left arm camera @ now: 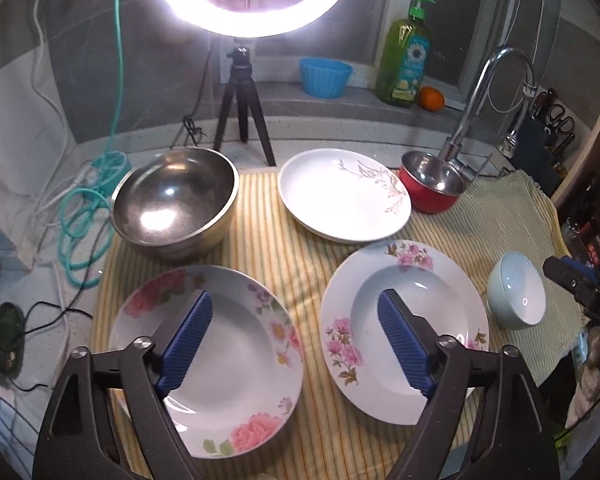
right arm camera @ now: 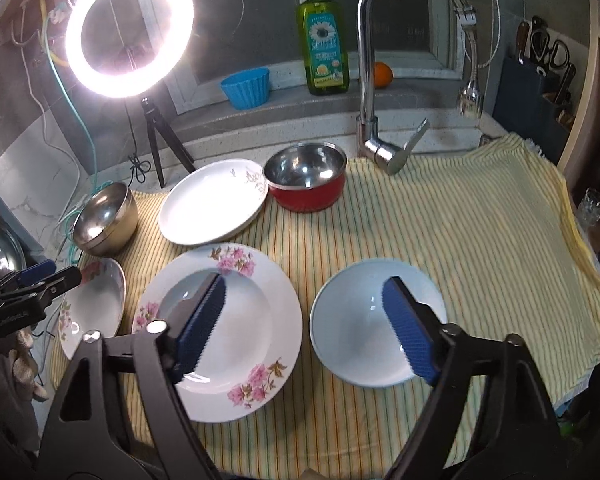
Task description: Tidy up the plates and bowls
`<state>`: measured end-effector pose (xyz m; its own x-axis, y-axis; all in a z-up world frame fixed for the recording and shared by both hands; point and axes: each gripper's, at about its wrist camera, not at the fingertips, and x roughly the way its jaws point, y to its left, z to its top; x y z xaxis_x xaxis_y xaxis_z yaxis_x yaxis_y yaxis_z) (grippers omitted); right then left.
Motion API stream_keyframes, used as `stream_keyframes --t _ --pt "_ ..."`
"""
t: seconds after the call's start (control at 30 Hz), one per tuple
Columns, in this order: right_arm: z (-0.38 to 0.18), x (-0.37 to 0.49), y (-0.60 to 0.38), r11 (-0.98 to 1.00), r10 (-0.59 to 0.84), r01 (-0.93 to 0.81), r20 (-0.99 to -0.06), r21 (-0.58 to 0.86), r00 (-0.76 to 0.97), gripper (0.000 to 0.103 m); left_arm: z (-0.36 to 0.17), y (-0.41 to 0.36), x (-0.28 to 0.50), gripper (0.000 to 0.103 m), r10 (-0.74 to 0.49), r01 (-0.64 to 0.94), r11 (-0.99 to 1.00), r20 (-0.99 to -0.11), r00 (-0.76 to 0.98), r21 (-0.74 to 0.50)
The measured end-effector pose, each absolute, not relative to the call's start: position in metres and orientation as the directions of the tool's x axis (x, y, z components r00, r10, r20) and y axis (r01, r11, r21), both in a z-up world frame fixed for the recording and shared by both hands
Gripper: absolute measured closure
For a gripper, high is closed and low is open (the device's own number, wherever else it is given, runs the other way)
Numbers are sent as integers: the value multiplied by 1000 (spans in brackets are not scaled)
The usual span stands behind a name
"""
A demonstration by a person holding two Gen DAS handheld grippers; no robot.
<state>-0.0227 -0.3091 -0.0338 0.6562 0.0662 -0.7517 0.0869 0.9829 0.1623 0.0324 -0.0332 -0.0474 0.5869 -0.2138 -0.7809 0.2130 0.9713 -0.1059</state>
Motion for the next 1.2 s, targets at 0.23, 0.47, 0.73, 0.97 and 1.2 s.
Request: stream_keyframes --t 0.23,0.47,0.73,0.97,1.2 --pt "-60 -42 -307 970 155 66 -801 235 579 48 -63 -44 46 52 -284 298 944 -809 514 -142" --pt "-88 -55 -305 938 264 62 -821 340 506 62 -74 -55 62 61 -348 369 910 -831 433 -188" --pt "-110 -53 -302 909 329 80 -823 409 463 75 -88 -66 87 70 -373 418 883 -862 342 -216" --pt "-129 -44 -310 860 387 140 -806 491 448 81 -104 -70 109 76 -382 419 874 -883 274 -248" --pt "-140 -38 -320 821 424 185 -793 541 438 82 -119 -70 123 81 -403 391 870 -890 212 -301"
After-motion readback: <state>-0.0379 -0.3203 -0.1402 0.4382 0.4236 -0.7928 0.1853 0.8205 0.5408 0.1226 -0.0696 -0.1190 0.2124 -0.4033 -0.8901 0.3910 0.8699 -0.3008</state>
